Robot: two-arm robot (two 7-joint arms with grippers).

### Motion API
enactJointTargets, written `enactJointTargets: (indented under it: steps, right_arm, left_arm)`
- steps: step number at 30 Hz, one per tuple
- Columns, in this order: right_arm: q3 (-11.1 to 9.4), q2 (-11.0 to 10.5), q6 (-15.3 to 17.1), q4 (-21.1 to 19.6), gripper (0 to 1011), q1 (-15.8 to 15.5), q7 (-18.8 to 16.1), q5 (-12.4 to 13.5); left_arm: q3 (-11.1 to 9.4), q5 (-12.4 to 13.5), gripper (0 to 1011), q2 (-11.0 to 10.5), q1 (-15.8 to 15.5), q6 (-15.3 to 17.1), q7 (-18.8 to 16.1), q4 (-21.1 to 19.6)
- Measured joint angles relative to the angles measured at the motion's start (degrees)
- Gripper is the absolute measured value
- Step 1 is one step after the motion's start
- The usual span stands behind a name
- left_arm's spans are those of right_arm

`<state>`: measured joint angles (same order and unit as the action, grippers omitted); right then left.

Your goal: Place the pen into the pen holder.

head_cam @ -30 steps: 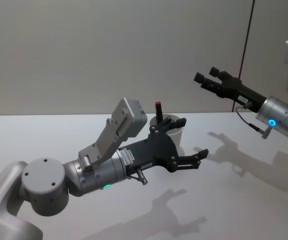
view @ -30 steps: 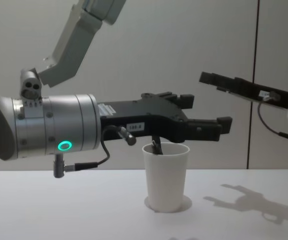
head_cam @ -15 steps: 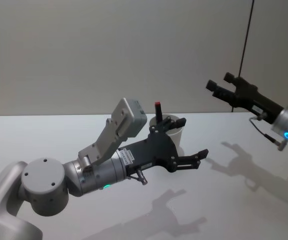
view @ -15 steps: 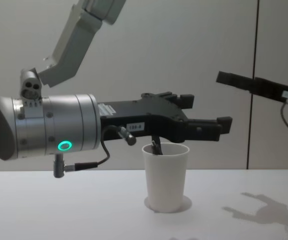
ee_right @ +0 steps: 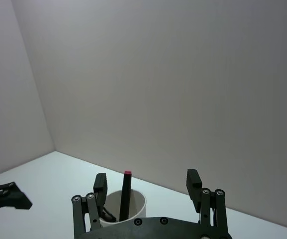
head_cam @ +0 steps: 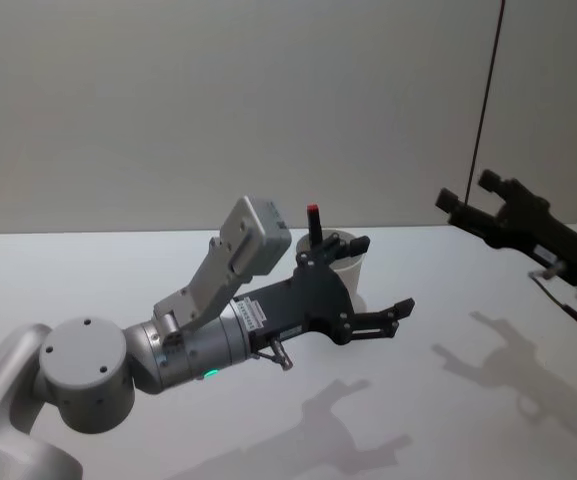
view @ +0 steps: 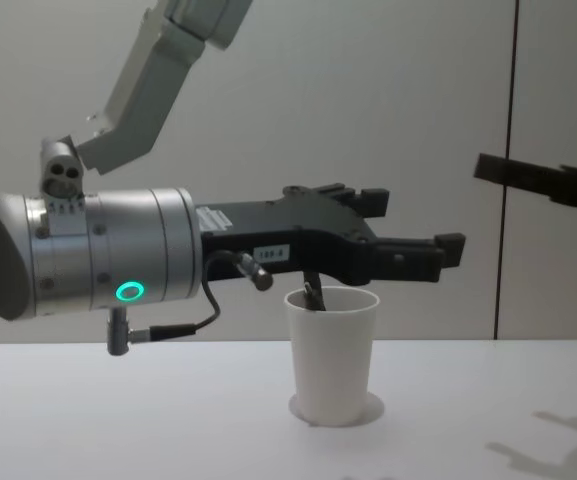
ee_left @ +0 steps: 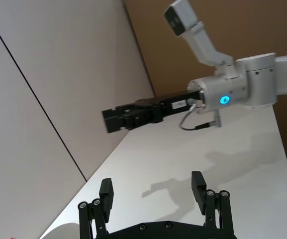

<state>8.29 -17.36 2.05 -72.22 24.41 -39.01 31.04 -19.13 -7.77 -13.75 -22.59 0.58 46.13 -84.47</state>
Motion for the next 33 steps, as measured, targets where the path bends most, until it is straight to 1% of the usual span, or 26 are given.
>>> enactJointTargets:
  steps: [3,7,10,12,14,17,18,23,25,33]
  right_arm:
    - [-0.3,-0.8,0.2,-2.9,1001,-2.3,1.4,0.0]
    - [-0.8,-2.2,0.5,-7.8,1002,-6.3,4.0,0.0]
    - [-1.1,-2.8,0.5,-10.0,1001,-8.2,5.2,0.0]
    - [-1.3,-3.5,0.5,-12.1,1002,-10.0,6.2,-0.1]
    - [-1.4,-3.8,0.5,-13.2,1002,-11.0,6.8,-0.1]
    - [-1.7,-4.7,0.5,-15.9,1002,-13.5,8.5,-0.1]
    - [-1.7,-4.7,0.5,-15.9,1002,-13.5,8.5,-0.1]
    - [-2.1,-5.7,0.2,-19.2,1002,-16.6,10.6,-0.2]
    - [-2.1,-5.7,0.1,-19.5,1001,-16.8,10.8,-0.2]
    - [-2.3,-6.7,-0.2,-22.3,1002,-19.5,12.9,-0.6]
  left_arm:
    - [0.0,0.0,1000,0.0,0.0,0.0,0.0,0.0]
    - [0.0,0.0,1000,0.0,0.0,0.0,0.0,0.0]
    - [0.0,0.0,1000,0.0,0.0,0.0,0.0,0.0]
    - [0.0,0.0,1000,0.0,0.0,0.0,0.0,0.0]
    - [0.0,0.0,1000,0.0,0.0,0.0,0.0,0.0]
    - [0.0,0.0,1000,0.0,0.0,0.0,0.0,0.0]
    - [0.0,0.0,1000,0.0,0.0,0.0,0.0,0.0]
    - [0.0,0.0,1000,0.0,0.0,0.0,0.0,0.0]
    - [0.0,0.0,1000,0.0,0.0,0.0,0.0,0.0]
    - [0.0,0.0,1000,0.0,0.0,0.0,0.0,0.0]
